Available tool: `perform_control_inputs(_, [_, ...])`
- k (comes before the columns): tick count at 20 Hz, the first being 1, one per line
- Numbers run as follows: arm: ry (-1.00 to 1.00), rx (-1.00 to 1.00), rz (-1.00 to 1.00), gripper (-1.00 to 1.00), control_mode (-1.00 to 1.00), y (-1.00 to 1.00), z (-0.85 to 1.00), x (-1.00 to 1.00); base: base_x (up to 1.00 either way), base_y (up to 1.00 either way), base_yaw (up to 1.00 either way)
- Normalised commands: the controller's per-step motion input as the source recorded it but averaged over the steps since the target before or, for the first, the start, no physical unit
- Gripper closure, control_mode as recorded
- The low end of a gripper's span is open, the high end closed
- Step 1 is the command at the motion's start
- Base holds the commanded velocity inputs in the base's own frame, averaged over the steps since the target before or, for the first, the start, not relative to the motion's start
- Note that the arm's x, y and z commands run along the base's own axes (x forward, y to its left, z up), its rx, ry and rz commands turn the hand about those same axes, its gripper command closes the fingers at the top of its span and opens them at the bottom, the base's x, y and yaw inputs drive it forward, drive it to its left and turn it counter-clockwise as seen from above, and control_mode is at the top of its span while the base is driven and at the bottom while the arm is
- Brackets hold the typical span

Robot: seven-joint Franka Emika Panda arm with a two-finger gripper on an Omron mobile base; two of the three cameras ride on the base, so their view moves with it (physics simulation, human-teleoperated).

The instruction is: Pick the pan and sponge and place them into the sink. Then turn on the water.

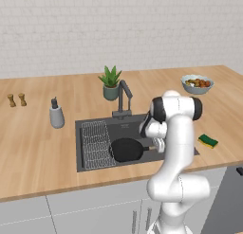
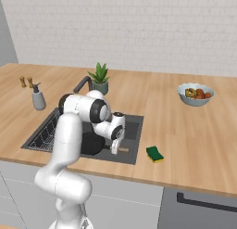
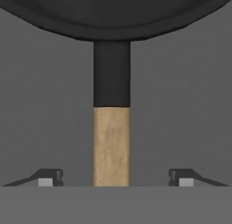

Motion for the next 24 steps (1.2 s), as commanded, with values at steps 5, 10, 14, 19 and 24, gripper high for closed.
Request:
perform_control_inputs(5, [0.0,0.0,0.0,-1.0,-1.0,-0.02,0.67,-0.03,0.0,0.0,0.0])
perform_control_inputs(10, [0.0,0.0,0.0,-1.0,-1.0,-0.07,0.97,-0.2,0.0,0.0,0.0])
perform_control_inputs(14, [0.0,0.01,0.0,-1.0,-1.0,-0.12,1.0,-0.36,0.0,0.0,0.0])
perform_control_inputs(19, [-0.05,0.06,-0.16,-1.0,-1.0,-0.04,0.98,-0.41,0.0,0.0,0.0])
perform_control_inputs(24, [-0.01,0.03,-0.39,-1.0,-1.0,-0.09,0.66,-0.39,0.0,0.0,0.0])
